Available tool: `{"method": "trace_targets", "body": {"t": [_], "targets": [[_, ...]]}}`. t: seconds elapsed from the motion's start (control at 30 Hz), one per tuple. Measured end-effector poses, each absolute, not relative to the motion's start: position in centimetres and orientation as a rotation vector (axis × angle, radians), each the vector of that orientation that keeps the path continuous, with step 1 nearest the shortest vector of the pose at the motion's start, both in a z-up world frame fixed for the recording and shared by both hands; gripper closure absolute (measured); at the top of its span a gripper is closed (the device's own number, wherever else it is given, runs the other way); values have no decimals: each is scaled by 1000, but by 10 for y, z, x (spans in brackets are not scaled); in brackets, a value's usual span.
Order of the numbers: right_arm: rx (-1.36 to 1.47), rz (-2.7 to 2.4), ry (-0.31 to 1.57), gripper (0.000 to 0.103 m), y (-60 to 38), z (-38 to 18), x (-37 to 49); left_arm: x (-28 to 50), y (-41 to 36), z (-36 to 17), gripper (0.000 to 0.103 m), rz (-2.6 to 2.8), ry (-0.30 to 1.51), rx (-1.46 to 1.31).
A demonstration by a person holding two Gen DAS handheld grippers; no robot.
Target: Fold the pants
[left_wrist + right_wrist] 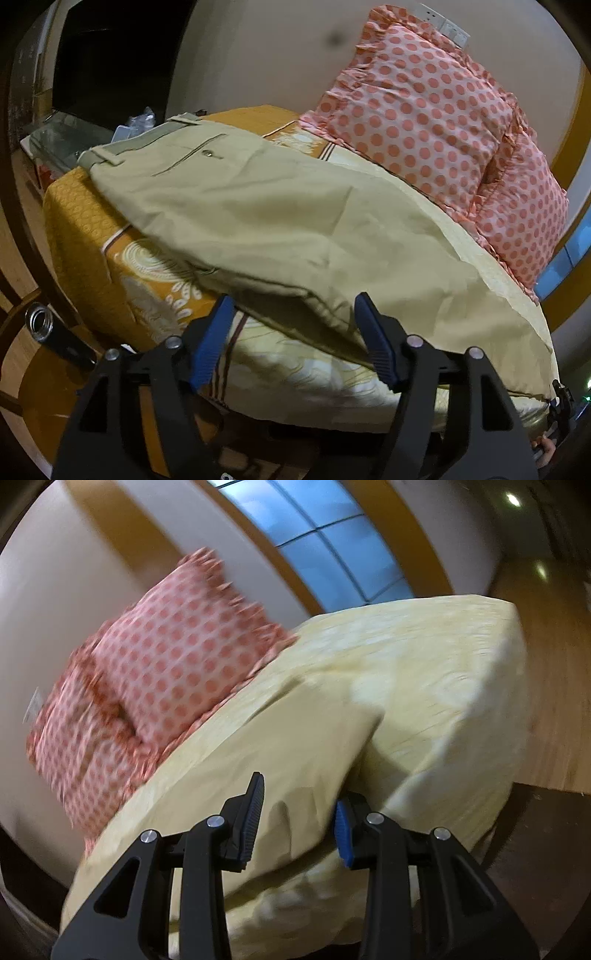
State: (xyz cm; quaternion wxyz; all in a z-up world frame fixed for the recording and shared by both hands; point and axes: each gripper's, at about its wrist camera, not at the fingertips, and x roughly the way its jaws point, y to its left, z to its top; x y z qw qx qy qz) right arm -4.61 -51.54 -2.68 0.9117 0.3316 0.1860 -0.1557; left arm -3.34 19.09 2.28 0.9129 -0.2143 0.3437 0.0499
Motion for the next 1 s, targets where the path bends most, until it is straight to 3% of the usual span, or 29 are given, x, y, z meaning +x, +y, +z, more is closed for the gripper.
{"method": "trace_targets", "body": {"t": [0.1, 0.13, 0.23, 0.4, 0.57, 0.77, 0.8, 0.87, 0.93, 1.0], "targets": [[648, -311, 364, 69, -507, -29, -43, -37, 195, 21, 35, 93, 697, -461], [643, -303, 370, 85, -509, -30, -40, -38, 196, 21, 35, 91, 694, -466], [652, -270, 362, 96, -513, -27, -30, -42, 203, 20, 35, 94, 681, -494], [562, -110, 304, 98, -478, 23, 3, -47, 212, 22, 33, 117, 656, -525], [396, 310, 330, 99, -346, 72, 68, -51, 222, 26, 29, 147, 607, -541], [43, 735, 647, 99, -148, 34, 95, -54, 238, 30, 21, 199, 549, -538], [-17, 783, 708, 97, -124, 20, 87, -54, 239, 29, 20, 202, 549, -540], [-43, 824, 751, 79, -111, 10, 75, -54, 246, 27, 20, 192, 550, -554], [5, 795, 709, 37, -126, 13, 65, -53, 250, 24, 20, 197, 559, -562], [92, 707, 642, 36, -161, 23, 59, -51, 254, 20, 20, 184, 564, -580]]}}
